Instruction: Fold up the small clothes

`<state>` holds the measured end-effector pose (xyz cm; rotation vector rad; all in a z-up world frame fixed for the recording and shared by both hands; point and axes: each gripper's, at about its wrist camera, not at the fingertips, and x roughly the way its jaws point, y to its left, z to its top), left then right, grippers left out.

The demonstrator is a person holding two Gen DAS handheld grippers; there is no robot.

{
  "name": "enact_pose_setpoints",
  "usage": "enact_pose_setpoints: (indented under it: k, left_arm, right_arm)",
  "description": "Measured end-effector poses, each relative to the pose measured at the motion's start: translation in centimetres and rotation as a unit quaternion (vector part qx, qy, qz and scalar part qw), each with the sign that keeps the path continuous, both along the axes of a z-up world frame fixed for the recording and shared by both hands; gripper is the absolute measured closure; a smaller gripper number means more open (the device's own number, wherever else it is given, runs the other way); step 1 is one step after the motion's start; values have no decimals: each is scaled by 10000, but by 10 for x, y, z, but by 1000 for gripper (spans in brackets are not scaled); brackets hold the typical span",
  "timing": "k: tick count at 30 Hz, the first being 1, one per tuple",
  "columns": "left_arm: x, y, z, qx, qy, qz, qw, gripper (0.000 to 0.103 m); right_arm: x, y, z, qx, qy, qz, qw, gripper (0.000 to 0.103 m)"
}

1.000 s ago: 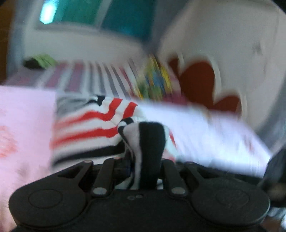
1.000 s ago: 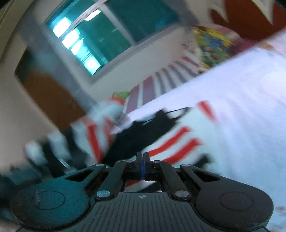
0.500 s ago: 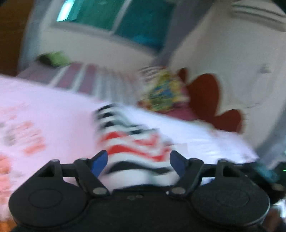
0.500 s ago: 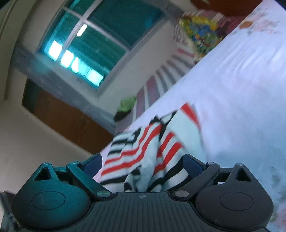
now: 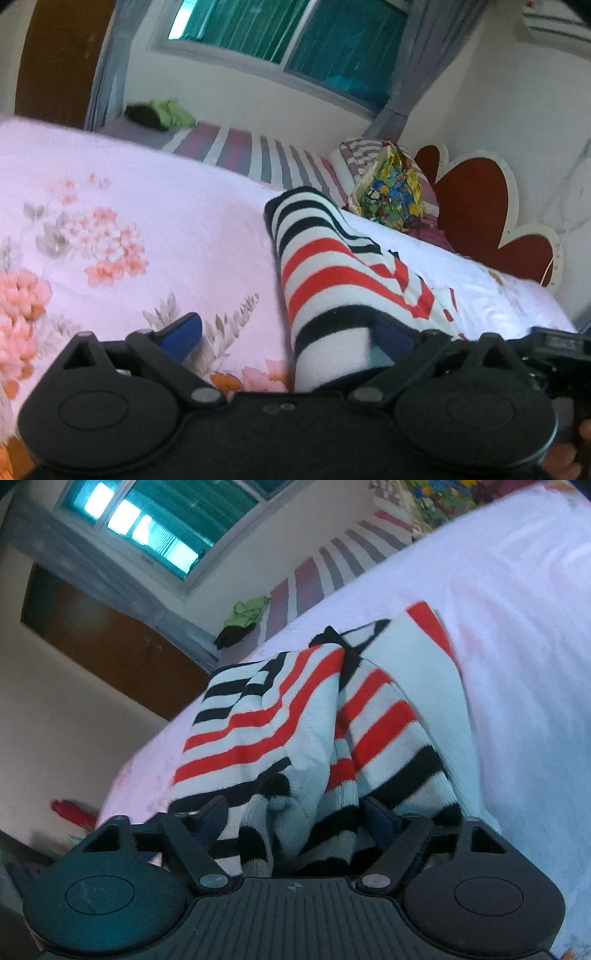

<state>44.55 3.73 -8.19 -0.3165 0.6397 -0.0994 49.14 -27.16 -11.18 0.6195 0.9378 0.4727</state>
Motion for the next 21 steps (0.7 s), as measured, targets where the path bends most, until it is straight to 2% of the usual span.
enact_pose_setpoints:
  k: [2,4,5,6,9,11,12,14,16,19,21]
  left_arm:
    - [-3,-4,1,184,-77,-40,9998,4]
    - [3,-8,-3,253,17,-184,9995,3]
    - [6,-9,-4,264,74,-193,9994,3]
    - [7,-7,-2,251,97,-156,9995,3]
    - [14,-6,-3,233,180,-99,9995,3]
    - [23,-9,-8,260,447,-119,9986,3]
    - [24,-10,-7,212,448,-112,9987,3]
    - [25,-21,0,325,306,-151,9989,3]
    - [26,-35,6,466,149,-334,9982,3]
    - [31,-64,7,768,113,-781,9939,3]
    - [40,-86,-8,1117,534,-1089,9863,3]
  right_arm:
    - [0,5,0,-72,-63,35,9999,47]
    - [3,7,-5,-72,-36,46,10000,48]
    - [4,9,-6,-101,-78,48,9999,56]
    - [7,12,-6,-205,-128,65,9997,70]
    - [3,21,6,-555,-638,285,9960,79]
    - [-9,32,22,-1158,-1280,489,9838,80]
    - [-16,37,31,-1431,-1625,560,9747,81]
    - [-27,39,46,-1743,-2143,577,9594,81]
    - [-38,29,60,-1895,-2444,429,9500,81]
    - [-43,6,55,-2007,-2354,173,9508,81]
    - [-33,-8,22,-2097,-1703,66,9628,81]
